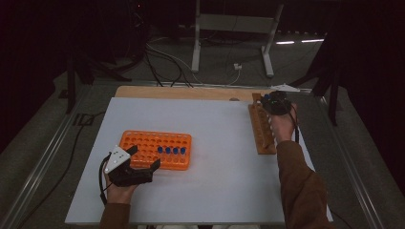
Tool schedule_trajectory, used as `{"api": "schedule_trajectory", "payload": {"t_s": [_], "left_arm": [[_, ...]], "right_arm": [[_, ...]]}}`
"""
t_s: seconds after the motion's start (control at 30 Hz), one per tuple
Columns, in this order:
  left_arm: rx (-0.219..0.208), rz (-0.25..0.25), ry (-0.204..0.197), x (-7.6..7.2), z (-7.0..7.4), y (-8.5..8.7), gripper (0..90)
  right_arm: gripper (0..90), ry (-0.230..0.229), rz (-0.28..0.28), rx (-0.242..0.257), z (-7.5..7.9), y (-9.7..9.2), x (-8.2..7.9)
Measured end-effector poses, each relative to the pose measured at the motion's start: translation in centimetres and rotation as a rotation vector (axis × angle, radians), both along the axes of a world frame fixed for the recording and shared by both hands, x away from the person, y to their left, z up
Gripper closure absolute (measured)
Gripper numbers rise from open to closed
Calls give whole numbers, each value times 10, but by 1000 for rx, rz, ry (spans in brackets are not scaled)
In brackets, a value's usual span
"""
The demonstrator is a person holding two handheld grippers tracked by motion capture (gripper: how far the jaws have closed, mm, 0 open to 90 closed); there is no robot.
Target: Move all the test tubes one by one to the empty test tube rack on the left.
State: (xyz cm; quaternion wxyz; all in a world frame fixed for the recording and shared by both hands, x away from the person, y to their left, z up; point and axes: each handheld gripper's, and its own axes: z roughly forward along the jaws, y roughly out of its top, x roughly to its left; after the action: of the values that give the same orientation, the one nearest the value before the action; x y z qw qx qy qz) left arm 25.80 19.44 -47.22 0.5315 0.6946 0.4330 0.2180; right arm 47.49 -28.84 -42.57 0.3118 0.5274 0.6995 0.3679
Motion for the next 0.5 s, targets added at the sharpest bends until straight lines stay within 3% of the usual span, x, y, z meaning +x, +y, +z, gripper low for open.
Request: {"api": "schedule_trajectory", "payload": {"t_s": [0.33,0.5], "left_arm": [[-3,3,-6,-1,1,-1,8],[-1,8,-7,-1,1,-1,8]], "right_arm": [[771,-54,14,4,23,-3,-11],[771,-83,26,31,31,-3,-19]]}}
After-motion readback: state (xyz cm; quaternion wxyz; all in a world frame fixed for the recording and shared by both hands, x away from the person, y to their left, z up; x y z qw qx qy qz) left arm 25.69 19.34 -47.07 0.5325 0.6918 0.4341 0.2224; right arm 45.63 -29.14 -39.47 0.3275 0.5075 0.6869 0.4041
